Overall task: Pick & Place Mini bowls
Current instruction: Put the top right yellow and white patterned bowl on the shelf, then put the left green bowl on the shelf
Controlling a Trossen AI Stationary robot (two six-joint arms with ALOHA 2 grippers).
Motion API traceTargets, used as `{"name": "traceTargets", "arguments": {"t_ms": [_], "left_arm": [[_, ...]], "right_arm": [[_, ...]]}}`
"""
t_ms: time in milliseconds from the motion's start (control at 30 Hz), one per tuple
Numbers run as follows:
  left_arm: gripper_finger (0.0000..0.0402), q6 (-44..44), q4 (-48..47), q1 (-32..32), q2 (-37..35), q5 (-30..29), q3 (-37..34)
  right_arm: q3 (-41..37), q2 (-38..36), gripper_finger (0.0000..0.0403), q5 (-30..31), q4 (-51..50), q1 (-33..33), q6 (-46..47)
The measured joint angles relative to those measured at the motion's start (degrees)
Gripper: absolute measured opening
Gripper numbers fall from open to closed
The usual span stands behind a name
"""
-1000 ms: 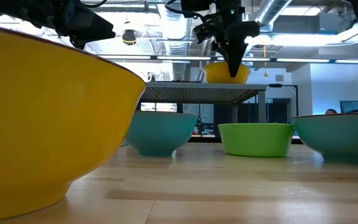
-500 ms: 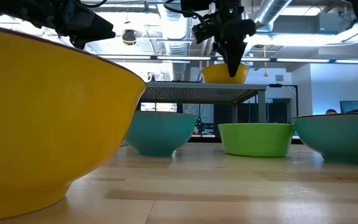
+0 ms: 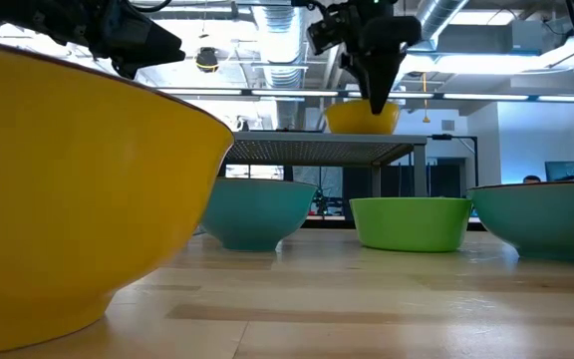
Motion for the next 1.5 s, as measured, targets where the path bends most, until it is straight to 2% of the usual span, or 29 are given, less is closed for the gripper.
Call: {"name": "traceTargets", "arguments": {"t_ms": [100,300,700,1133,1267,1500], "left_arm": [[0.0140,0.00,0.00,0.00,0.00,0.00,0.00],[0.0140,0.00,0.04,0.00,0.00,0.00,0.00],[0.0140,0.00,0.24,0.00,0.00,0.00,0.00],[0.0140,0.00,0.24,0.00,0.00,0.00,0.00],[0.0140,0.00,0.24,0.00,0.00,0.00,0.00],[0.0140,0.00,0.23,0.00,-0.01,0.00,0.00]], "right_arm": [[0.00,0.00,0.0164,1.44,-0.03,2.62,0.91],[0.00,0.00,0.0181,12.53,-0.14,5.60,-0.89],[1.05,-0.11,0.0184,13.32,-0.18,5.76,-0.88],[1.05,-0.10,0.0183,14.34,-0.18,1.21,-0.57],[1.05,-0.09,0.0183,14.48,-0.18,2.93,-0.84],[2.92,-0.04,0.0182,14.36,-0.20,9.87,-0.23]]}}
